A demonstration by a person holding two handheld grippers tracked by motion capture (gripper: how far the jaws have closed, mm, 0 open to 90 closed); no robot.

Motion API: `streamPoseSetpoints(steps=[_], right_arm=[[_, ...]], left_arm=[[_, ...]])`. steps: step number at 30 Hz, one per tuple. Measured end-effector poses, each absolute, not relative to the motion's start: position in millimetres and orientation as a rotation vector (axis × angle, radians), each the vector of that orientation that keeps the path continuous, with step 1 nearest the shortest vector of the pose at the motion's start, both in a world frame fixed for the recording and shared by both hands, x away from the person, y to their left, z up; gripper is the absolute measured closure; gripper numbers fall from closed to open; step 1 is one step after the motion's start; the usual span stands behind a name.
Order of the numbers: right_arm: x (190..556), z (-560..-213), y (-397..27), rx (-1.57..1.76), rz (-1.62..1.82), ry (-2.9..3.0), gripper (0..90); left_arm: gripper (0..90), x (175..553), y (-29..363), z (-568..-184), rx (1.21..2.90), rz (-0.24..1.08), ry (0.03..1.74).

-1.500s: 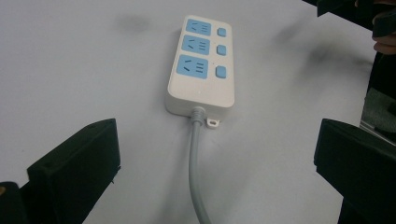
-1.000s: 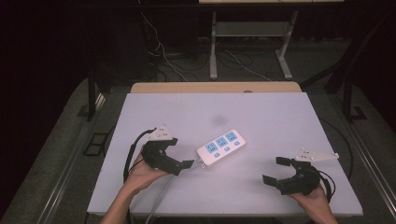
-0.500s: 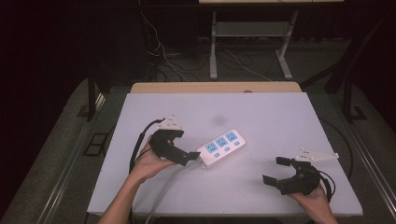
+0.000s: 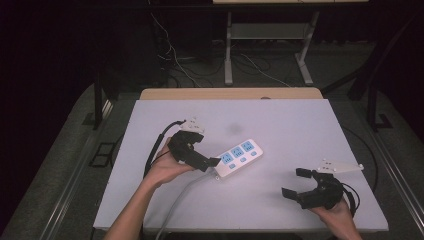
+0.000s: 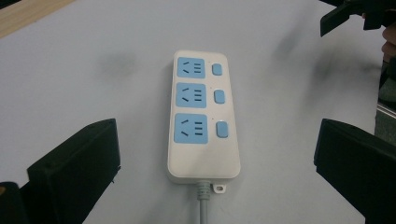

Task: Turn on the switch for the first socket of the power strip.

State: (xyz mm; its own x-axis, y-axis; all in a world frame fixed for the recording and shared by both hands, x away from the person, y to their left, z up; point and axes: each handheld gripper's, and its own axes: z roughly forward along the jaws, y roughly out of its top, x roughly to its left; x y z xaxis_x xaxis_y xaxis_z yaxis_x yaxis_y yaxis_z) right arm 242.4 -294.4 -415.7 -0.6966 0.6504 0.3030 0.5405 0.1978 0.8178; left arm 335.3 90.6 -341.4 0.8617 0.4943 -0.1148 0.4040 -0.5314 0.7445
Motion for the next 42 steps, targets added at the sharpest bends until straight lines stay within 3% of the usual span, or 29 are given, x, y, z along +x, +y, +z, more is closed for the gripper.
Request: streamPoseSetpoints(steps=[14,28,42], right_arm=[[243,-416,-293,1.17,1.522,2.346,0.2],[243,-416,-294,1.167,1.524,2.348,0.2],[243,-416,-293,1.161,1.519,2.353,0.2]], left_arm=[[0.0,348,70,-337,2.247,0.126,0.604],[6.5,362,52,-338,2.283,0.099,0.589],[38.8,367,44,-348,2.314,0.083,0.564]])
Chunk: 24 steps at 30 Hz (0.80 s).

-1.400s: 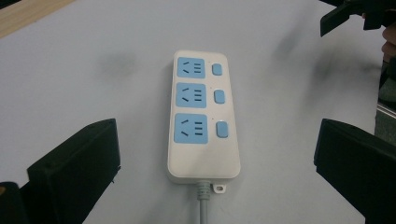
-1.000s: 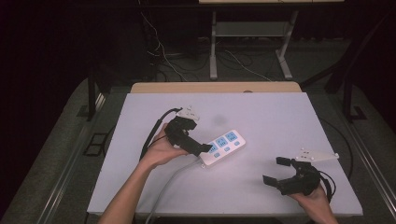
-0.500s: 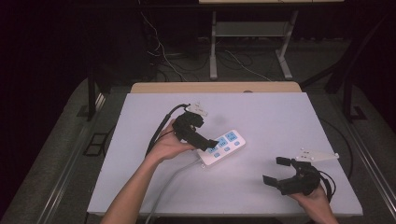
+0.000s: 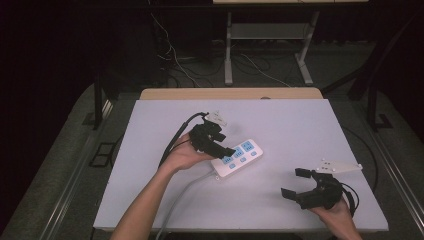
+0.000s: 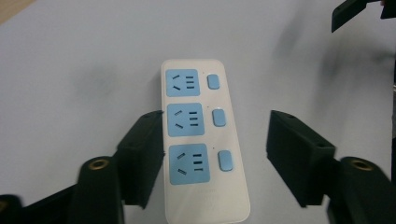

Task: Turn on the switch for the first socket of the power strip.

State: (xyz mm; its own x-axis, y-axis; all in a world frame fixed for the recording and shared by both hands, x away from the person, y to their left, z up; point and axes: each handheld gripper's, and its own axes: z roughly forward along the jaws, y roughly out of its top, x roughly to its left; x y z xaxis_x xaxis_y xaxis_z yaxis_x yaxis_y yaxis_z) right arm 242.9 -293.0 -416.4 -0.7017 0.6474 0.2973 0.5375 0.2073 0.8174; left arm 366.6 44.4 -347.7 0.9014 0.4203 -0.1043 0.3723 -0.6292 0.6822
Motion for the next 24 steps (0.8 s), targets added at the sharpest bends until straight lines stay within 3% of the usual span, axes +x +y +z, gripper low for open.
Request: streamPoseSetpoints(steps=[5,15,18,24], right_arm=[[243,-417,-293,1.163,1.519,2.354,0.2],[243,-416,-294,1.162,1.521,2.35,0.3],[243,-416,-294,1.162,1.522,2.348,0.2],[243,-416,-294,1.16,1.523,2.345,0.2]], left_arm=[[54.7,369,40,-353,2.327,0.063,0.553],[74.7,373,30,-364,2.361,0.025,0.533],[86.8,373,29,-365,2.364,0.028,0.521],[89.1,374,26,-369,2.389,0.032,0.501]])
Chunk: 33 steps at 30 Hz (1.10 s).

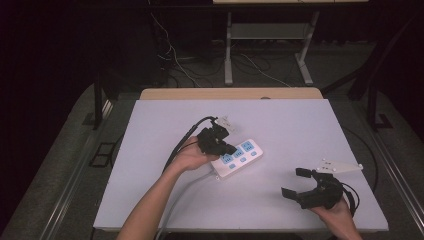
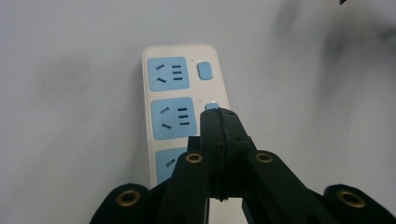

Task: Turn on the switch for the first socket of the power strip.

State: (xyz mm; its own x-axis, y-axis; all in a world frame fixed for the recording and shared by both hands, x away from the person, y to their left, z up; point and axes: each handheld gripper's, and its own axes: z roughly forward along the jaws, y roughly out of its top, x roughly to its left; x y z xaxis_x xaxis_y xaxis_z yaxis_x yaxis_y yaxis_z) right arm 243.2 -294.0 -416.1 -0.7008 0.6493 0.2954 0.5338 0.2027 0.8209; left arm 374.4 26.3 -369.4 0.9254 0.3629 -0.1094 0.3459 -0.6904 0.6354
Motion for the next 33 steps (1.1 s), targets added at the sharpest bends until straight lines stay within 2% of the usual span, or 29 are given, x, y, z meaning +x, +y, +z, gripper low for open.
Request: streamPoseSetpoints(steps=[33], right_arm=[[243,-417,-293,1.146,1.503,2.366,0.2]], left_arm=[[89.2,372,15,-402,2.49,-0.049,0.481]])
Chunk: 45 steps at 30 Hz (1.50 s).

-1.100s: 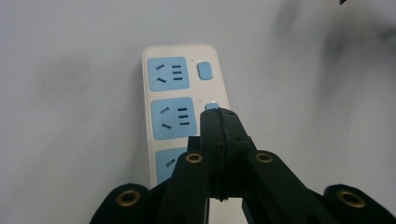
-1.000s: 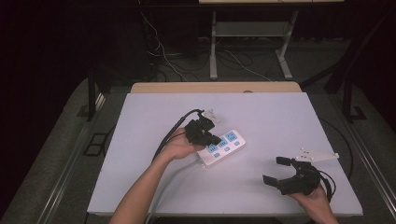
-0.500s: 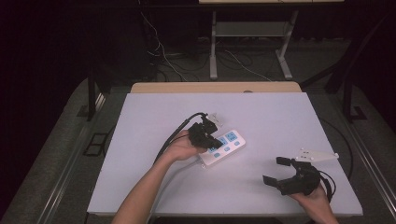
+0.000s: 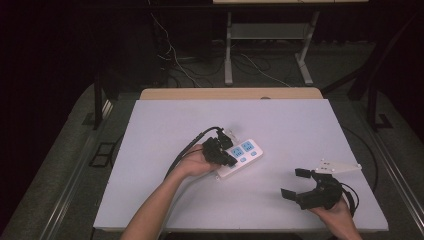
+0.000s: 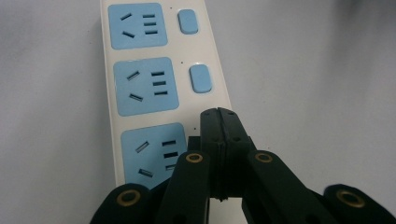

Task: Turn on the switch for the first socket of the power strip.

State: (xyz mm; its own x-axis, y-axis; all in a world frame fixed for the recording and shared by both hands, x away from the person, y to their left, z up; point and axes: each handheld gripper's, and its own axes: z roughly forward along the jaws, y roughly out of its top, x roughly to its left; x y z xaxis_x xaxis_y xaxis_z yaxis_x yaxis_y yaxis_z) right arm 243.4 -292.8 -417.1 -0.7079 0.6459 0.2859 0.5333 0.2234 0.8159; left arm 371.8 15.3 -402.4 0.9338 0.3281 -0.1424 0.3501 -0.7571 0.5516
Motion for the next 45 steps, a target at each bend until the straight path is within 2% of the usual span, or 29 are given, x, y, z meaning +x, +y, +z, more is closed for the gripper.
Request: streamPoseSetpoints(steps=[14,19,27,37,41,45], right_arm=[[241,-414,-296,1.152,1.51,2.309,0.2],[240,-412,-295,1.148,1.516,2.296,0.2],[240,-412,-296,1.142,1.517,2.299,0.2],[242,-414,-295,1.148,1.507,2.295,0.2],[242,-413,-295,1.148,1.508,2.293,0.2],[242,-413,-296,1.15,1.51,2.289,0.2]], left_arm=[[89.7,373,14,-405,2.495,-0.077,0.526],[89.9,368,12,-405,2.515,-0.024,0.514],[89.7,367,14,-407,2.484,-0.032,0.55],[89.6,364,11,-405,2.509,0.018,0.517],[89.5,358,6,-399,2.572,0.099,0.447],[89.5,354,3,-393,2.556,0.1,0.42]])
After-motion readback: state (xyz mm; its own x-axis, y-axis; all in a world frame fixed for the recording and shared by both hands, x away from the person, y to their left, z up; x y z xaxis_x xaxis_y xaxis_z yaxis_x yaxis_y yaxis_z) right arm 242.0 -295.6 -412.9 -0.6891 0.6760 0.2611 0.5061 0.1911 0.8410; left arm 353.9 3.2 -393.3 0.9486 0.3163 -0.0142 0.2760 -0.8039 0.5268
